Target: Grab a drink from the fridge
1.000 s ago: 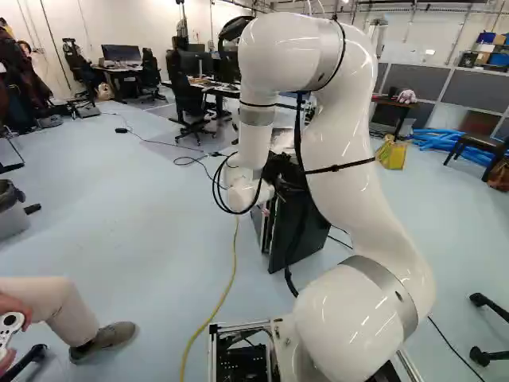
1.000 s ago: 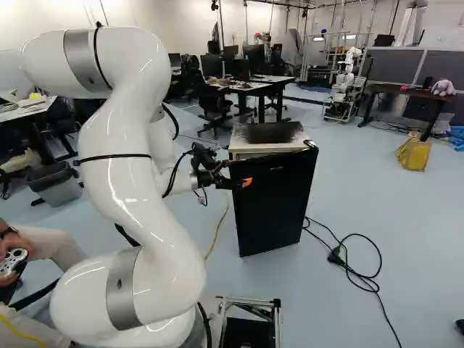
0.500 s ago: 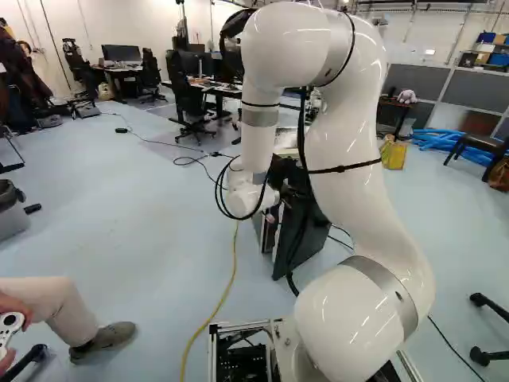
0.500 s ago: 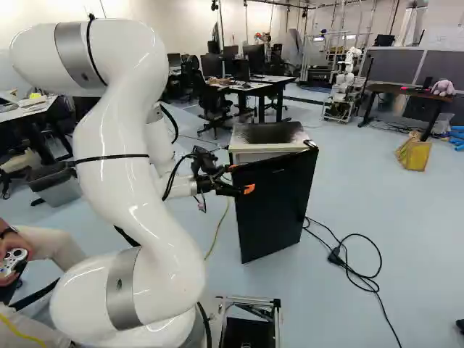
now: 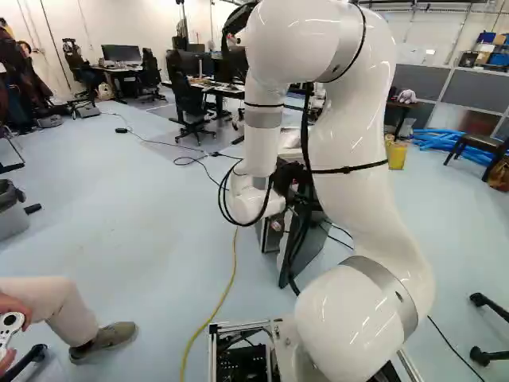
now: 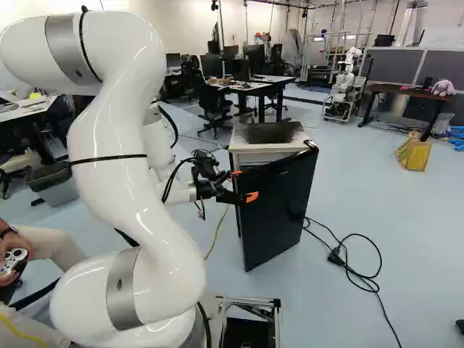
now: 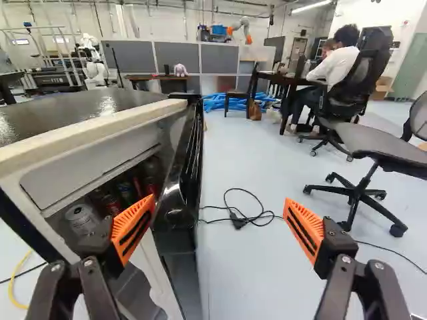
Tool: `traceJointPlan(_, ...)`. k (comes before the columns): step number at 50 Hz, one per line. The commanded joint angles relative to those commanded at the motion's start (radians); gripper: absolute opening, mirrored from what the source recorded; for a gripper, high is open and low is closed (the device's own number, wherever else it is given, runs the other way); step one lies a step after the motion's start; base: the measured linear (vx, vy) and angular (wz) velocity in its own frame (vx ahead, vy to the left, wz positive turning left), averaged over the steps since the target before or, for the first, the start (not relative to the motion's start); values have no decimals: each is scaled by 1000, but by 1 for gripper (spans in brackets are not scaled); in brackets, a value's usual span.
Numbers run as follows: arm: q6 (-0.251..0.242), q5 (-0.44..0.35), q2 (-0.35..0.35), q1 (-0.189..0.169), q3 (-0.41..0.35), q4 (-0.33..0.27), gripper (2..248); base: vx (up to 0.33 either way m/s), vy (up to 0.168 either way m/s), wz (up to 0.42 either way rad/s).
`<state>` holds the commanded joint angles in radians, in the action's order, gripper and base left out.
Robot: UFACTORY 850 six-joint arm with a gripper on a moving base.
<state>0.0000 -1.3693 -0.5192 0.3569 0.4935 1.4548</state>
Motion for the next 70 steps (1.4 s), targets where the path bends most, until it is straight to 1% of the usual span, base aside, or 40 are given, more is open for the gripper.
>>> traceJointPlan(16, 0, 0, 19, -12, -45, 40, 247, 0, 0, 0)
traceJointPlan(38, 0, 0, 38, -49, -94, 108, 247, 0, 0, 0)
traceJointPlan(53, 0, 0, 46, -87, -119, 157, 247, 0, 0, 0)
traceJointPlan(70, 0, -3, 50, -145, -135, 210, 247, 0, 0, 0)
